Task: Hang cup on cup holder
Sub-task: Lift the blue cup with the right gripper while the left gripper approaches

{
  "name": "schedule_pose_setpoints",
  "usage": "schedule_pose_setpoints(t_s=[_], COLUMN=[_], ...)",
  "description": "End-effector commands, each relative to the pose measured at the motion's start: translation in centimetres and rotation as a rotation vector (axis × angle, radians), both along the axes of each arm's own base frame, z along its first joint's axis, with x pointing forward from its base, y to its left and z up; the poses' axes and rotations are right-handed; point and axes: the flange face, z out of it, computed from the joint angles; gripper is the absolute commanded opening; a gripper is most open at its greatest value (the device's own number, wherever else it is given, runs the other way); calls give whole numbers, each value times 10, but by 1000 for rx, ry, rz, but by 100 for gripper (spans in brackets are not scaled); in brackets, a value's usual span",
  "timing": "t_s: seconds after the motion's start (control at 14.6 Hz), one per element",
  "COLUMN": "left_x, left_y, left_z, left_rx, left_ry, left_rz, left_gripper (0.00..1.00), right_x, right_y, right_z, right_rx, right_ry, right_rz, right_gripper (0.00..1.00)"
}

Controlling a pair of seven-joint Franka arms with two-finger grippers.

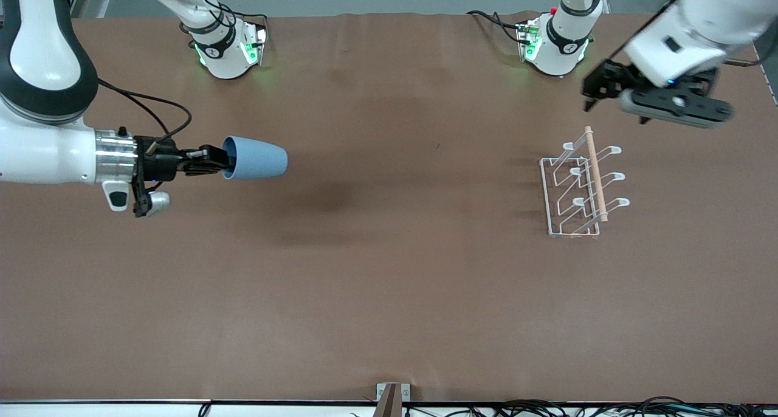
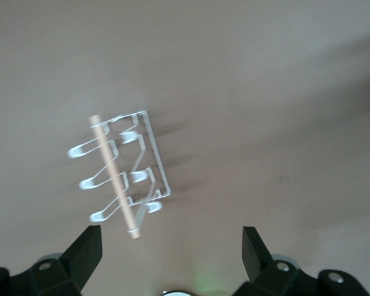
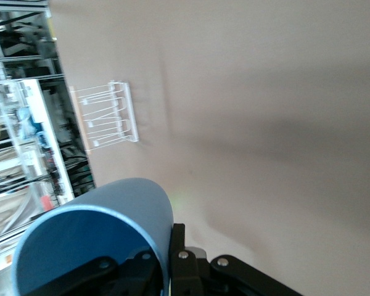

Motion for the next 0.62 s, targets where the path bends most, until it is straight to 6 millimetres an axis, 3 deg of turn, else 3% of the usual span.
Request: schedule_pose_setpoints(t_s=[0.0,0.14,0.27,0.48,0.55], left_x=[-33,-59,-84,-110,-106], left_y=[-75,-131,-175,-226,-232], left_z=[17,19,24,29,28], left_rx=[-40,-68,-107,-187,-220], left_ry=[-11,-37,-85,-135,-149], left_rz=[-146,-257,-343,-451,-453], left_gripper=[100,100,100,100,100], right_x=[-1,-5,-5,-10,-11], right_y=[17,34,47,72,75], right_z=[0,1,2,5,5], right_rx=[104,129,178,232,233], right_ry=[30,37,53,69,71], right_rz=[-30,-15,-17,1,8], right_gripper=[1,1,0,0,0])
